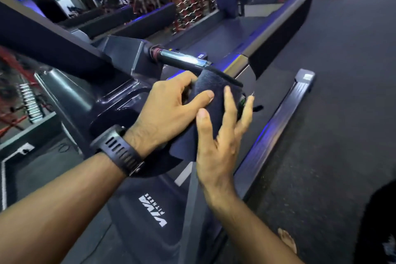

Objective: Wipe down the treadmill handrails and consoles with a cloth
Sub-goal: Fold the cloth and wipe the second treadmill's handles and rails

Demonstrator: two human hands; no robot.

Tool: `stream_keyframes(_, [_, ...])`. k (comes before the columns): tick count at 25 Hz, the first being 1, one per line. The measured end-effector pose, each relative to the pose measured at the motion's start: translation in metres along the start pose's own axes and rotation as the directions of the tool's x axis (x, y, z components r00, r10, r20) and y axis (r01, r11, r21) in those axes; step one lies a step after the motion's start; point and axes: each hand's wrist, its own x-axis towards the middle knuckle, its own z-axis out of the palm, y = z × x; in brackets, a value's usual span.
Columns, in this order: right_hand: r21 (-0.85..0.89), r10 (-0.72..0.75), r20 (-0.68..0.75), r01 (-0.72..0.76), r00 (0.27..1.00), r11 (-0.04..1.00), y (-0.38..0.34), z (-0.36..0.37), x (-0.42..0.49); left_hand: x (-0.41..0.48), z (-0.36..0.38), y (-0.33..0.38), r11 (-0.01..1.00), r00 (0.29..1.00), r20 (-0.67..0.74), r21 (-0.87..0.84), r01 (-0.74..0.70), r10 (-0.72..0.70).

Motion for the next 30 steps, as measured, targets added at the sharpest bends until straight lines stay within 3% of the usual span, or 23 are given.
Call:
stream_keyframes(8, [0.021, -0.002, 0.023, 0.001, 1.000, 1.000, 0.010, 0.025, -0.035, -0.034, -0.029, -0.024, 0.970, 0.918, 0.314, -0.075, -0.231, 0.243])
stream_keyframes(13, [0.177, 0.201, -0.055, -0.188, 0.978, 0.966, 0.011, 0.028, -0.028, -0.038, -0.025, -0.034, 0.993, 0.892, 0.449, 0.070, -0.093, 0.052])
stream_keyframes(16, [0.178, 0.035, 0.027, -0.040, 0.999, 0.983, 0.005, 0.032, -0.065, -0.034, -0.024, -0.035, 0.994, 0.902, 0.424, 0.028, -0.102, 0.081])
stream_keyframes(18, [0.106, -0.023, 0.019, 0.021, 1.000, 0.994, 0.013, 0.026, -0.034, -0.033, -0.025, -0.035, 0.993, 0.909, 0.403, 0.011, -0.121, 0.107])
stream_keyframes(22, [0.140, 0.207, -0.007, -0.204, 0.978, 0.969, 0.016, 0.019, -0.010, -0.032, -0.023, -0.031, 0.992, 0.906, 0.423, 0.113, -0.062, 0.009])
stream_keyframes(26, [-0.022, -0.109, 0.076, 0.111, 0.991, 0.994, 0.015, 0.020, -0.028, -0.022, -0.023, -0.034, 0.999, 0.921, 0.388, -0.016, -0.036, 0.040])
stream_keyframes(27, [-0.064, -0.102, 0.035, 0.104, 0.994, 0.993, 0.021, 0.019, -0.007, -0.021, -0.022, -0.034, 0.999, 0.923, 0.384, -0.048, -0.020, 0.037])
stream_keyframes(30, [0.016, 0.176, -0.078, -0.175, 0.981, 0.984, 0.024, 0.020, 0.024, -0.022, -0.020, -0.029, 0.996, 0.908, 0.419, 0.089, -0.025, -0.015])
